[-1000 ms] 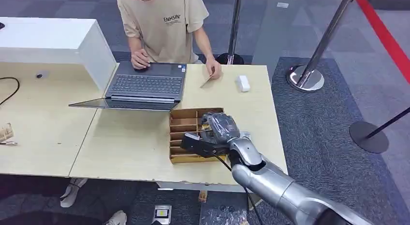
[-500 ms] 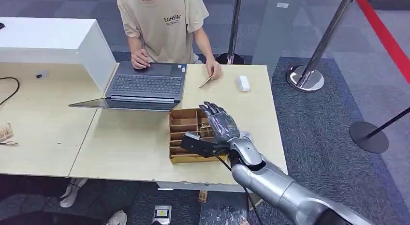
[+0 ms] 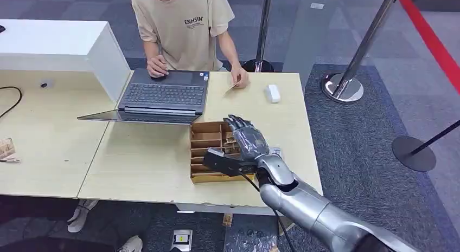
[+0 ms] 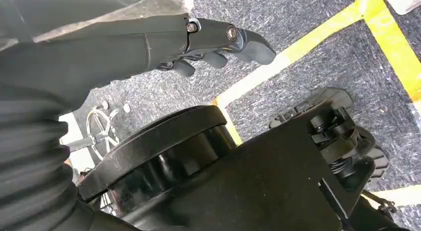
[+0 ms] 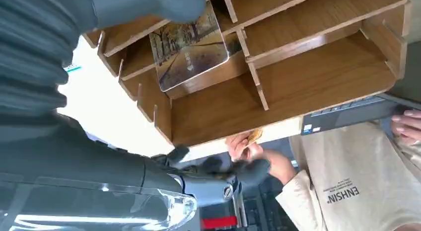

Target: Pass the card to the sensor for recognition and then transmit it.

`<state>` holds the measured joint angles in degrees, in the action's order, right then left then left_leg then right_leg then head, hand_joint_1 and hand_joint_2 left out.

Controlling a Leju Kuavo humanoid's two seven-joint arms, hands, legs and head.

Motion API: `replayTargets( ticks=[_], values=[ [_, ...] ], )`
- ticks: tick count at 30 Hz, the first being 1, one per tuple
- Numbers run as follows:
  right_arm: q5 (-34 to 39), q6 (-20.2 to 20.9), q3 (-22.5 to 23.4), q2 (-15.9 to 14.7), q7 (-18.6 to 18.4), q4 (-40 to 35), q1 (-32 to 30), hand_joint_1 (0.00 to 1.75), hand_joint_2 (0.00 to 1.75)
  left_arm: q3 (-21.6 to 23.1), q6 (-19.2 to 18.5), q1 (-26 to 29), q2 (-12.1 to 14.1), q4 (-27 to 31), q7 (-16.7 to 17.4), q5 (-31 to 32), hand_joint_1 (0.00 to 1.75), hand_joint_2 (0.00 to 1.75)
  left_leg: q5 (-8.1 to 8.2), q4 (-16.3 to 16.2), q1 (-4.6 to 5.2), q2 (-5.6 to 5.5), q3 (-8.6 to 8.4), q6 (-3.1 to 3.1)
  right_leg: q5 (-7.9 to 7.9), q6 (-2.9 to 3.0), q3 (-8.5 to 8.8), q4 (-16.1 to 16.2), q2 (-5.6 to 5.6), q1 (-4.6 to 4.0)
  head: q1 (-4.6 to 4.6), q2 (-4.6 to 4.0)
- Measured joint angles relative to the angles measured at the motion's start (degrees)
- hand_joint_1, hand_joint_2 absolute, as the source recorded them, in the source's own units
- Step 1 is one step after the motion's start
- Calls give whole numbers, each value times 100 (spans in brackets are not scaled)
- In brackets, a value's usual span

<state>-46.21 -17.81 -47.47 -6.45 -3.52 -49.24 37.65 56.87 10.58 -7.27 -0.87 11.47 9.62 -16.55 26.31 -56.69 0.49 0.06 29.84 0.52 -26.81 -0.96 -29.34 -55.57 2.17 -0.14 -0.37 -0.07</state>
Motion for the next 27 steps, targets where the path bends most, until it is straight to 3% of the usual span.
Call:
replayTargets(
  ticks=[1,3,7,27],
  values=[
    [4,13,0,0,0,2,-3,80,175,0,2,0,0,0,0,-9,0,175,0,0,0,0,0,0,0,0,0,0,0,0,0,0],
    [11,33,0,0,7,4,-6,99,175,-2,2,0,0,-2,0,-11,0,175,0,0,0,0,0,0,0,0,0,0,0,0,0,0],
    [13,50,0,0,13,11,-11,124,175,-2,4,0,0,0,0,-15,0,175,0,0,0,0,0,0,0,0,0,0,0,0,2,0],
    [79,118,-4,28,118,153,-39,120,175,-2,4,-4,0,0,15,-52,0,175,0,0,0,0,-1,0,0,0,0,0,0,0,0,0]
  ],
)
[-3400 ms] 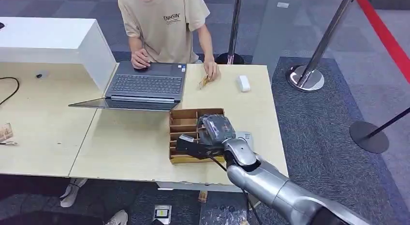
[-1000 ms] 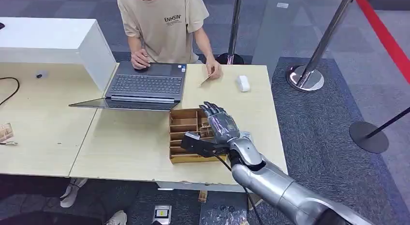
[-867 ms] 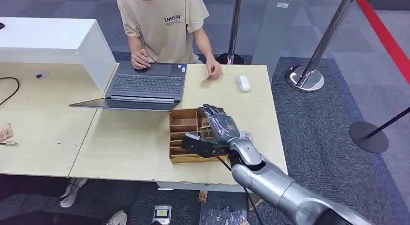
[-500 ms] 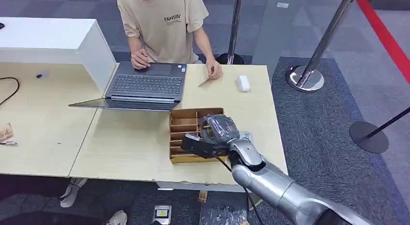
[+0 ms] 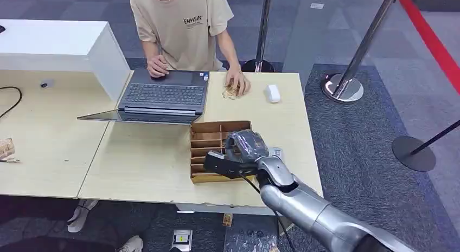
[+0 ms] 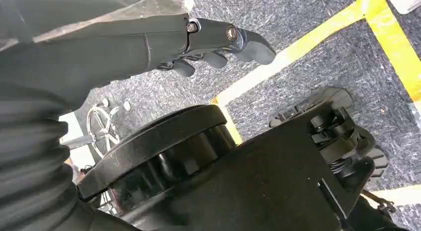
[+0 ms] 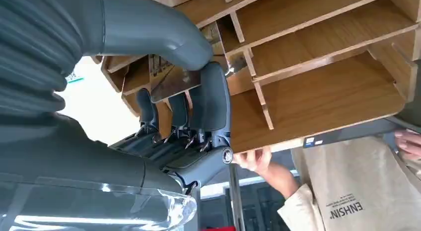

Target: Pass the card to the sensor for recognition and then transmit it.

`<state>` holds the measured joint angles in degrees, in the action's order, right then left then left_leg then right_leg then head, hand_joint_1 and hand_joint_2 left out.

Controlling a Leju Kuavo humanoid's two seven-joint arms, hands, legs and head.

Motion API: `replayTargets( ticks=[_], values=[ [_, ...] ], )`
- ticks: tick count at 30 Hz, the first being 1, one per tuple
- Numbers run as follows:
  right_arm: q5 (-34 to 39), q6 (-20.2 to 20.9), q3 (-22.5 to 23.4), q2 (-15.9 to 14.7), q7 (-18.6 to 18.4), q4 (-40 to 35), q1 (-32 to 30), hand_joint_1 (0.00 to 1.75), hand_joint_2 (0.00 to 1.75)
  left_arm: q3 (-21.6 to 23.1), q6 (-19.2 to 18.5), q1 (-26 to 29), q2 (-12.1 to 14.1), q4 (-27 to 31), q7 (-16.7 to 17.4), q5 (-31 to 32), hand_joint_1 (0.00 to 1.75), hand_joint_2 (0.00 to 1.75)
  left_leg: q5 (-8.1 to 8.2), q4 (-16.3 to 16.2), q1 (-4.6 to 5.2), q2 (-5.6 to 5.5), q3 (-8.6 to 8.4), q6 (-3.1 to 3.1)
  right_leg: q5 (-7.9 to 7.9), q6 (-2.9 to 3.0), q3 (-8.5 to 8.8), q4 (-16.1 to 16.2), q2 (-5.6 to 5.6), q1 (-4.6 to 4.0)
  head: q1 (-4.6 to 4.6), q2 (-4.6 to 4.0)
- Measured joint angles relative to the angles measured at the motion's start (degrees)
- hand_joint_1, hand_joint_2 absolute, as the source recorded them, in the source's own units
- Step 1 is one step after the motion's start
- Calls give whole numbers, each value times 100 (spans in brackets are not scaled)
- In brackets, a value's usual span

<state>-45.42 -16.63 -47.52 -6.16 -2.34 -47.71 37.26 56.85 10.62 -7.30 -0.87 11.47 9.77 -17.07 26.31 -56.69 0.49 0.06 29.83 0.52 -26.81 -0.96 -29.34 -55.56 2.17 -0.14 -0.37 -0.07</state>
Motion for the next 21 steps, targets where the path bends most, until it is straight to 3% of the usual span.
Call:
replayTargets(
  ticks=[11,15,17,21],
  values=[
    [4,15,0,28,24,74,0,112,175,0,-2,0,-2,0,0,-15,0,175,0,0,0,0,0,0,0,0,0,0,0,0,0,0],
    [13,76,0,31,50,103,1,145,175,0,-2,0,-2,-2,0,-44,0,175,0,0,0,0,1,0,0,0,0,0,0,0,0,0],
    [31,107,0,33,59,105,3,175,175,0,-2,0,0,0,-9,-57,0,175,0,0,0,0,0,0,0,0,0,0,0,0,0,0],
    [44,120,-4,35,94,120,2,175,175,0,-2,0,0,0,-17,-65,0,175,0,0,0,0,1,0,0,0,0,0,0,0,0,0]
  ],
)
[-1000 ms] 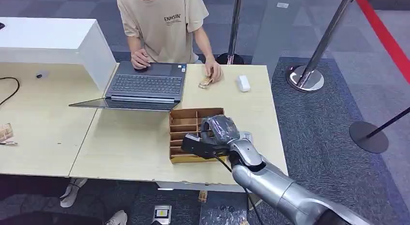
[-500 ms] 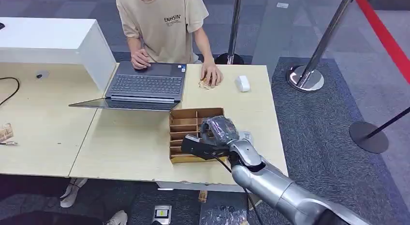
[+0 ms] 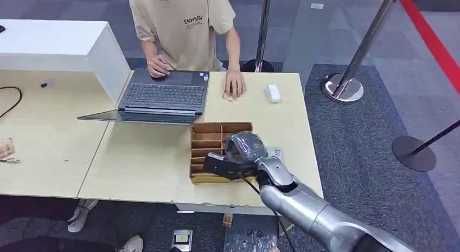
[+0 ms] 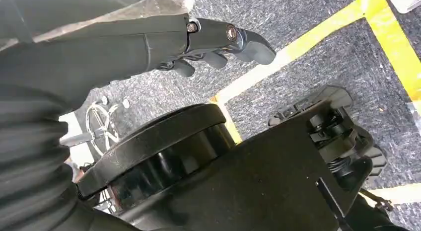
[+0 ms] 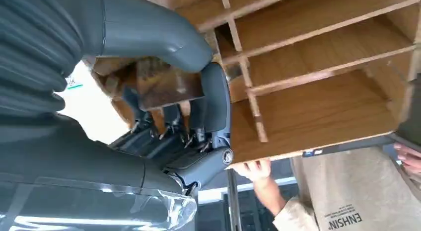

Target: Pass the card to the sensor for recognition and then transmit it.

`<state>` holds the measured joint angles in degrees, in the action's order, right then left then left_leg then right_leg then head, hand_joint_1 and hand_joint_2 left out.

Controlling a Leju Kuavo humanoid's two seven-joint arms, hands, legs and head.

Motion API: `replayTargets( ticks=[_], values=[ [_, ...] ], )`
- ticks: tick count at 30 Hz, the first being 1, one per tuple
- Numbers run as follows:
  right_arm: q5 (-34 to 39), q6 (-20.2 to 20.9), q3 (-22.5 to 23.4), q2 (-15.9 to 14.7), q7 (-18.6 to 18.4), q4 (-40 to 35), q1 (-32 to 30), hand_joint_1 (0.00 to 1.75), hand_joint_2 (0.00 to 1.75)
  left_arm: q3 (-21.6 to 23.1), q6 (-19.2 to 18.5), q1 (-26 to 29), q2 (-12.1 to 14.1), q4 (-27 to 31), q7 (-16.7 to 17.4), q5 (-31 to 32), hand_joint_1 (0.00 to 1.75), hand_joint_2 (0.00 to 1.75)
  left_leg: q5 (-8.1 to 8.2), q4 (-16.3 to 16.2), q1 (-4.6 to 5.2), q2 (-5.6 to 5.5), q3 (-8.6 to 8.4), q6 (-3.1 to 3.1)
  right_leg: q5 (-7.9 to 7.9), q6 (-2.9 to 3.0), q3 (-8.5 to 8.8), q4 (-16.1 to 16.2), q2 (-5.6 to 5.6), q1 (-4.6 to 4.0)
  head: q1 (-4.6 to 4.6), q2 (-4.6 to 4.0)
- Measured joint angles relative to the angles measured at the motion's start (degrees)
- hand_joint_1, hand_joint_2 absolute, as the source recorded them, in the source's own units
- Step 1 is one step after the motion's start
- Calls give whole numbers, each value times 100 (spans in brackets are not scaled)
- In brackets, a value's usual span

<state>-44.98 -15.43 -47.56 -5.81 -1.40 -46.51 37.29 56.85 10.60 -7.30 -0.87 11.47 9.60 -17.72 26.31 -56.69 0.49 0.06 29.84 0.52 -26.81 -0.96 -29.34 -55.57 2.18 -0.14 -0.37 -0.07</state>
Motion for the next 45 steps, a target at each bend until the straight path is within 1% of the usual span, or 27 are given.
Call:
replayTargets(
  ticks=[20,32,37,45],
  values=[
    [79,-39,-39,11,44,35,1,175,175,0,0,-4,-2,0,-11,17,0,175,0,0,0,0,0,0,0,0,0,0,0,0,0,0],
    [77,-151,-39,9,116,24,42,175,175,0,-2,-4,-9,0,-9,76,0,175,0,0,0,0,1,0,0,0,0,0,0,0,2,0],
    [77,-120,-26,-7,190,-105,370,175,175,0,-17,-9,-11,0,-9,131,0,175,-2,0,0,0,1,0,2,2,0,-1,0,0,0,0],
    [64,133,-2,-11,315,-275,1121,175,175,4,-68,-33,-13,0,-13,218,0,175,-4,0,0,0,1,0,3,2,-1,-1,0,0,2,0]
  ],
)
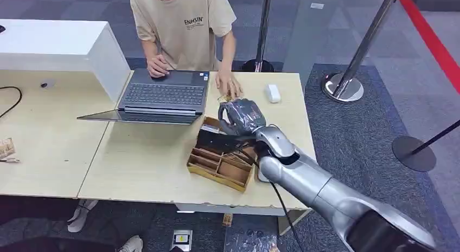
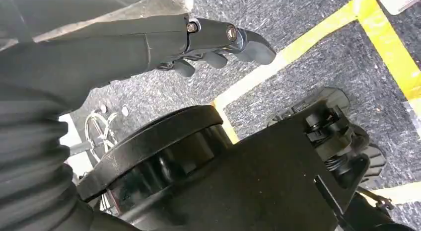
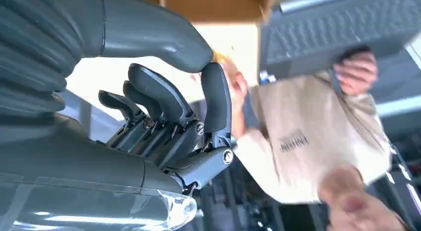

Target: Pass the card to the sensor for recognition and then transmit it.

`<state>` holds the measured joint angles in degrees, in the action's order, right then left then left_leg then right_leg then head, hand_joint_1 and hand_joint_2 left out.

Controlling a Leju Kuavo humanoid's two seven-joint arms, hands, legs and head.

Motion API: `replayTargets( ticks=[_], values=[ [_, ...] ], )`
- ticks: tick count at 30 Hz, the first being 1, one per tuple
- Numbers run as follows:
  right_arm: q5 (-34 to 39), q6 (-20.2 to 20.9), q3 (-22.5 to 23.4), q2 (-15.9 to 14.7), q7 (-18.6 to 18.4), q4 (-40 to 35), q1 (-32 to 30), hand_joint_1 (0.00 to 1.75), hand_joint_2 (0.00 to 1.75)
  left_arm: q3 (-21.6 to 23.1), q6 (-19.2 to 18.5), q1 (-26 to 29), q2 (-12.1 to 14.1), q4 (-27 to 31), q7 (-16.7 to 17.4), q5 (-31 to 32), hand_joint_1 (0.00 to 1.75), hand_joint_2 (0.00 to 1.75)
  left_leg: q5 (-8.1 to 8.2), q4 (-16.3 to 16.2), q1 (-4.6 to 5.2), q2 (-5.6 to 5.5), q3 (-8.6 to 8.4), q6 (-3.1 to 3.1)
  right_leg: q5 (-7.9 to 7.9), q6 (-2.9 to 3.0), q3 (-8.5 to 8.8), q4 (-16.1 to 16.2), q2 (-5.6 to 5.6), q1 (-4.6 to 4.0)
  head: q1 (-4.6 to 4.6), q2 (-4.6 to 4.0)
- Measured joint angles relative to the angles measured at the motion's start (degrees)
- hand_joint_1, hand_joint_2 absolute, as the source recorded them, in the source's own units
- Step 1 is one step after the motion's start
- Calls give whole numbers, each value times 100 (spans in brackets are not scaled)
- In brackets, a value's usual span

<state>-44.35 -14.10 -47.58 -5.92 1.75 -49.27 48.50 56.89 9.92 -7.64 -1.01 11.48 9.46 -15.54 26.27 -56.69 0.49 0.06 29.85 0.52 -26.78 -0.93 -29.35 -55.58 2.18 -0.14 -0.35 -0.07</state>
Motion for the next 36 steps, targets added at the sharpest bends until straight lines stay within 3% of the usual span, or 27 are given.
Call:
replayTargets(
  ticks=[12,13,14,19,25,32,34,36],
  values=[
    [485,271,7,136,601,660,1147,175,175,9,-17,-72,-74,0,-68,70,0,175,-1,0,0,-2,2,0,0,0,-1,0,1,0,0,0],
    [494,280,7,146,601,741,1222,30,175,9,-20,-75,-79,0,-72,70,0,175,-1,-1,0,-1,1,0,0,0,0,0,1,0,-2,0],
    [527,271,7,155,621,802,1276,3,175,9,-19,-77,-79,0,-72,59,0,175,-1,-1,0,-1,2,0,0,0,0,0,1,0,-2,0],
    [664,9,15,201,638,964,1330,0,175,7,-17,-69,-79,0,-72,-52,0,175,-1,-1,0,-1,1,0,0,0,-1,0,1,0,0,0],
    [444,-135,22,48,-8,501,804,0,175,7,39,-30,-76,0,-54,-157,0,175,0,-1,0,0,-2,1,0,0,-1,1,1,0,0,0],
    [352,-133,197,-367,-566,-884,-214,26,175,-4,159,29,-70,-2,-127,-260,0,175,1,-1,0,-1,-1,1,0,0,-1,2,0,0,-4,0],
    [350,-136,256,-468,-625,-1231,-434,26,175,-9,188,35,-70,-2,-160,-278,0,175,1,-1,0,-1,-3,1,0,0,-1,3,0,0,0,0],
    [339,-144,348,-562,-689,-1596,-671,45,175,-13,201,37,-70,0,-206,-299,0,175,1,-1,0,-1,-2,1,0,0,0,2,1,0,-2,0]
  ],
)
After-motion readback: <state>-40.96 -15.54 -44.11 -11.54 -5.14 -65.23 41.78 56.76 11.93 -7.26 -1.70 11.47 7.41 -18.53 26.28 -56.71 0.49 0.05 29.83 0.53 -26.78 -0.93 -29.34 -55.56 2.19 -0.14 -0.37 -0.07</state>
